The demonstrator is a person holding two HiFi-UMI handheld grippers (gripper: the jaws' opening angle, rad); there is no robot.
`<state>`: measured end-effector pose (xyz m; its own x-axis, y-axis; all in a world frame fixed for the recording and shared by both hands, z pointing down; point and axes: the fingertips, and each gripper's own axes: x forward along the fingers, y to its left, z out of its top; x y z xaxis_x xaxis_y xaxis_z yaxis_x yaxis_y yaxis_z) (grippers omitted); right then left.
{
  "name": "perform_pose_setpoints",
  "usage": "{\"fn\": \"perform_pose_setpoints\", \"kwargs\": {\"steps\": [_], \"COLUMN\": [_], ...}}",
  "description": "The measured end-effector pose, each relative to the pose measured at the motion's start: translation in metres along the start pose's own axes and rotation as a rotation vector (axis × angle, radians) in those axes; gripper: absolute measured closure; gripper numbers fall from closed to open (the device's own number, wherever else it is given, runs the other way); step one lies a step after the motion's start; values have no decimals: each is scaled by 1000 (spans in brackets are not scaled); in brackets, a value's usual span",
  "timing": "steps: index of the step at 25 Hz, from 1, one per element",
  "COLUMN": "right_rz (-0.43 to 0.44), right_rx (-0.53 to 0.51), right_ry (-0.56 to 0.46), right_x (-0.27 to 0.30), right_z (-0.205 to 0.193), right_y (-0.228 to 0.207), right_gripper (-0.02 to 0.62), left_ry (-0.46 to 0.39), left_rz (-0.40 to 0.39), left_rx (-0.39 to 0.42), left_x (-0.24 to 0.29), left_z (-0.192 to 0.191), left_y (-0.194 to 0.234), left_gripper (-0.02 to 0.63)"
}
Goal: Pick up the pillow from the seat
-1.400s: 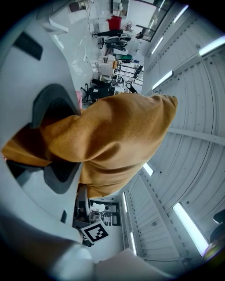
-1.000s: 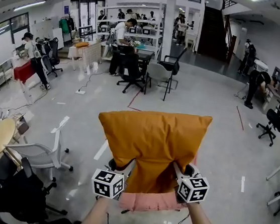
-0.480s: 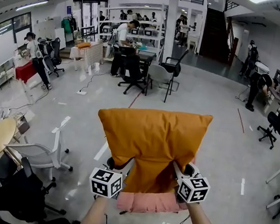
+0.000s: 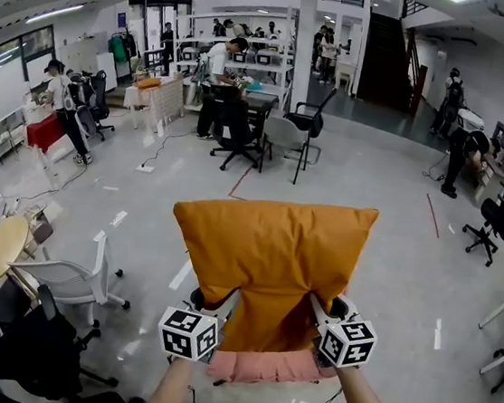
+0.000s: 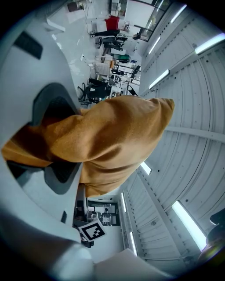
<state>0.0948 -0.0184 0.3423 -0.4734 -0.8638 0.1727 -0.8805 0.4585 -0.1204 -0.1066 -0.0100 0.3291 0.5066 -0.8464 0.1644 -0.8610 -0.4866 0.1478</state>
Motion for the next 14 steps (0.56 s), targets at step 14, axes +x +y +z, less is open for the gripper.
{"fn": "perform_pose_setpoints", "kwargs": {"steps": [14], "right_rz": [-13], "right_rx": [19], "right_ry": [14], "right_x": [-12], "right_z": [-9], "right_y": [-19], "right_gripper": [460], "left_ry": [11], "left_rz": [-4], "left_rx": [-22], "left_x": [10], "left_z": [-12], "left_y": [-19], "left_gripper": [370]}}
